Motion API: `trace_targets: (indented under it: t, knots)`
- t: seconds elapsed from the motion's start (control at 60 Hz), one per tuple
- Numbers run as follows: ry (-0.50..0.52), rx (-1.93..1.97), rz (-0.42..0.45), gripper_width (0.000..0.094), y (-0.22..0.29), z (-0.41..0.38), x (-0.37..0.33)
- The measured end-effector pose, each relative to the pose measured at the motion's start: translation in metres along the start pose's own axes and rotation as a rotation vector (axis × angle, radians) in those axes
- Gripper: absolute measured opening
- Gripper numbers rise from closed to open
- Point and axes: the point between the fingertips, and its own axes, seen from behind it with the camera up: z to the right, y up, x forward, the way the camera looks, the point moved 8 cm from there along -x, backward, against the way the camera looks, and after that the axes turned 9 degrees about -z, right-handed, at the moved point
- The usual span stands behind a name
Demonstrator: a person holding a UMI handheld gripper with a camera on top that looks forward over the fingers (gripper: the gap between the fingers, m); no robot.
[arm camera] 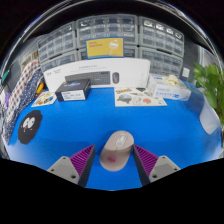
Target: Arrange mouse
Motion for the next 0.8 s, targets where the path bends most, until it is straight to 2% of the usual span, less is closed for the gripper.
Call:
trace_targets:
  t: [0.133,0.167,0.183,0.2,0.217,0.467,0.483,0.5,0.517,0.567,0.583,0.6,0.683,0.75,0.8]
  knots:
    - [0.044,-0.019,-0.025,0.0649,0.027,-0.001,0.019]
    - [0.038,-0.024,-0.032,0.0651,0.03,-0.001,0.022]
    - [0.03,-0.025,-0.035,0.0562,0.032,0.001,0.023]
    - [0.02,-0.025,-0.037,0.057,0.033,0.002,0.024]
    - [0.015,-0.024,-0.04,0.0479,0.033,0.003,0.024]
    - [-0.013,0.009,-0.017,0.0453,0.03,0.002,0.023]
    - [-0.015,0.012,-0.011,0.0417,0.031,0.002,0.023]
    - [-0.015,0.014,-0.009,0.0432,0.03,0.002,0.023]
    - [-0.016,0.014,-0.001,0.0395,0.03,0.003,0.023]
    - [-0.02,0.018,0.004,0.0368,0.03,0.003,0.023]
    - [-0.021,0.019,0.001,0.0429,0.029,0.003,0.023]
    - [-0.024,0.019,0.004,0.0341,0.03,0.003,0.023]
    - [-0.03,0.029,-0.048,0.034,0.032,0.002,0.023]
    - [-0.028,0.07,-0.051,0.0339,0.048,-0.005,0.009]
    - [-0.053,0.055,0.003,0.0342,0.071,-0.013,-0.01]
